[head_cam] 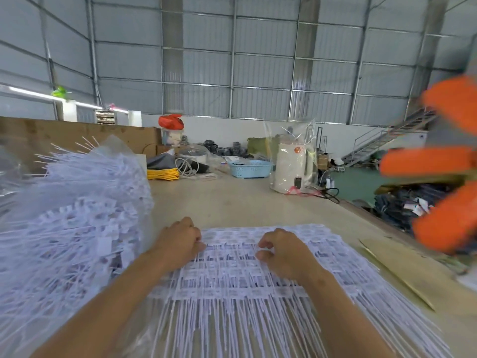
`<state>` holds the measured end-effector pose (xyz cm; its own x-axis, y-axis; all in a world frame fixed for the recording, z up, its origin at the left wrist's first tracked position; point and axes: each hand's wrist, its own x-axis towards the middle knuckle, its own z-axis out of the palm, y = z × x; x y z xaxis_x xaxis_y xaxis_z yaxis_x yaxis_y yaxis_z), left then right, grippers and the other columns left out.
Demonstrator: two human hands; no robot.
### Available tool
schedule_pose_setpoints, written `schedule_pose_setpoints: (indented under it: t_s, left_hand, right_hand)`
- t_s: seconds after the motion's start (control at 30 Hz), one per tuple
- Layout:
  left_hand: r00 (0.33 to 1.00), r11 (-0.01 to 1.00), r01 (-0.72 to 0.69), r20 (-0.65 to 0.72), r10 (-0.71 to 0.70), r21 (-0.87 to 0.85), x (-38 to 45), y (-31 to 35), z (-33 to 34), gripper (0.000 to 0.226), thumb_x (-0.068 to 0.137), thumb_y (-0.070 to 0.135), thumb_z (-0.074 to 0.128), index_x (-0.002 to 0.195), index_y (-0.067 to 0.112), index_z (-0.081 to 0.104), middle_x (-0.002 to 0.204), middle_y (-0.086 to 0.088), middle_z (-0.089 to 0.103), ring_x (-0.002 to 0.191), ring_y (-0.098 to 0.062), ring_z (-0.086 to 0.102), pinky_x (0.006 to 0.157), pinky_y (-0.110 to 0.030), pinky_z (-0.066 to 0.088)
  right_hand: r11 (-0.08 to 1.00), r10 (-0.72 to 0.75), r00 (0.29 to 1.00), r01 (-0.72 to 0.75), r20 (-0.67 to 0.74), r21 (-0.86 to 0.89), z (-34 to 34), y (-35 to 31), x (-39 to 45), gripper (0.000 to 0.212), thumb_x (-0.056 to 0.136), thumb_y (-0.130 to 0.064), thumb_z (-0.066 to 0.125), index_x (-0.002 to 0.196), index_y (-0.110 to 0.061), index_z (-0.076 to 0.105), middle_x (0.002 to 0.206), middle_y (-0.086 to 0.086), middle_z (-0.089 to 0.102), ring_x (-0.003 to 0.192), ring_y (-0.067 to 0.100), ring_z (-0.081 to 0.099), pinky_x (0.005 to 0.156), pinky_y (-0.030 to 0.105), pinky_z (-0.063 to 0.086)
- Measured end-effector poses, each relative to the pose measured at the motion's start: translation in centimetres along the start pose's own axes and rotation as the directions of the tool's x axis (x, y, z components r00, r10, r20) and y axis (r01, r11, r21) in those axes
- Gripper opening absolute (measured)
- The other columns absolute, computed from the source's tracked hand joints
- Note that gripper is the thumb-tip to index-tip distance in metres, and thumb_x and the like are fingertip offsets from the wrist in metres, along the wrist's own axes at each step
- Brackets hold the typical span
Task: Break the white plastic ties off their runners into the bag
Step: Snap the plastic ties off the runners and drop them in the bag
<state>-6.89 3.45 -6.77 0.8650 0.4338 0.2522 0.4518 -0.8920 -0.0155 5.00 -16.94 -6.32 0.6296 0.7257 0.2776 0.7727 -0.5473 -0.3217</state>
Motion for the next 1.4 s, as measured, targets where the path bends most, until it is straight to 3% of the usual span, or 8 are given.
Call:
schedule_pose_setpoints:
  t_s: [0.27,0.53,0.67,0.87,1.0,1.1,1.27,1.4]
  left_hand:
    - [0.963,0.993,0.050,-0.267,-0.021,0.102,-1.0,1.2,-1.4,0.022,0.089,0.032,0.053,0.108,0.021,0.050,0.112,0.001,0.052,0.107,-0.019,0.050,0.087,-0.032,0.034]
    - [0.443,0.910,-0.398,-0.893,0.076,-0.119,-3.4,3.4,-6.9,0.020,0.080,0.024,0.051,0.081,0.006,0.061,0.071,-0.001,0.057,0.060,-0.009,0.041,0.053,-0.018,0.027]
    - [0.575,0.856,-0.353,-0.810,-0.120,-0.377,-2.9,2.4,-6.6,0.003,0.080,0.017,0.061,0.082,0.017,0.059,0.078,0.007,0.055,0.061,-0.013,0.047,0.052,-0.029,0.039]
    - [0.841,0.706,-0.296,-0.526,-0.126,-0.643,-2.2,0.4,-5.5,0.047,0.073,0.000,0.077,0.059,0.036,0.051,0.052,0.011,0.049,0.058,0.000,0.049,0.054,-0.010,0.033]
    - [0.918,0.570,-0.153,-0.330,-0.220,-0.808,-2.8,-0.7,-4.1,0.017,0.075,0.003,0.077,0.072,0.015,0.066,0.057,0.011,0.059,0.054,-0.005,0.053,0.048,-0.009,0.038]
    - [0.969,0.151,-0.016,-0.053,-0.243,-0.988,-3.2,-0.5,-3.7,0.014,0.080,-0.004,0.069,0.090,0.006,0.066,0.058,-0.001,0.061,0.044,-0.009,0.053,0.042,-0.016,0.043]
    - [0.955,0.107,-0.113,-0.138,-0.264,-0.988,-3.2,1.2,-3.7,0.013,0.089,0.002,0.060,0.077,0.002,0.063,0.050,-0.002,0.053,0.040,-0.006,0.046,0.039,-0.012,0.036]
    - [0.938,0.207,-0.285,-0.317,-0.140,-0.936,-3.7,3.8,-4.7,0.008,0.089,0.006,0.061,0.082,0.007,0.063,0.054,0.000,0.063,0.047,-0.009,0.053,0.047,-0.014,0.042]
  right_hand:
    - [0.993,0.031,0.994,-0.043,-0.107,-0.110,0.1,0.2,-0.1,0.048,0.094,-0.034,0.052,0.139,-0.023,0.037,0.141,0.001,0.035,0.131,0.023,0.033,0.104,0.045,0.034]
    - [0.991,0.029,0.927,0.023,-0.375,0.132,-1.8,0.5,-0.4,0.064,0.088,-0.058,0.046,0.144,-0.034,0.026,0.147,-0.007,0.036,0.139,0.011,0.024,0.112,0.056,0.009]
    - [0.997,-0.052,0.787,0.073,-0.615,0.009,-3.4,0.3,-1.0,0.064,0.079,-0.070,0.048,0.119,-0.022,0.060,0.112,0.002,0.058,0.111,0.024,0.050,0.099,0.056,0.034]
    - [0.930,-0.366,0.192,0.043,-0.911,-0.364,-5.5,-0.6,-1.2,0.035,0.083,-0.052,0.060,0.086,-0.019,0.070,0.080,0.003,0.060,0.083,0.022,0.050,0.091,0.045,0.033]
    - [0.947,-0.195,0.611,-0.088,-0.767,-0.310,-4.3,-0.3,-1.1,0.029,0.087,-0.044,0.054,0.075,-0.023,0.069,0.076,-0.003,0.065,0.087,0.023,0.054,0.083,0.040,0.033]
    - [0.906,0.115,0.890,-0.277,-0.442,-0.321,-3.3,0.9,-1.0,0.038,0.094,-0.050,0.038,0.094,-0.026,0.067,0.094,-0.003,0.064,0.104,0.021,0.047,0.089,0.040,0.036]
    - [0.946,0.088,0.976,-0.144,-0.200,-0.290,-1.2,1.3,-0.6,0.036,0.097,-0.044,0.037,0.122,-0.027,0.056,0.125,-0.003,0.052,0.121,0.018,0.041,0.100,0.039,0.035]
    - [0.907,-0.252,0.926,0.326,-0.280,0.265,-0.4,-2.3,-0.5,0.030,0.096,-0.038,0.044,0.120,-0.030,0.060,0.120,-0.009,0.060,0.111,0.004,0.051,0.096,0.022,0.039]
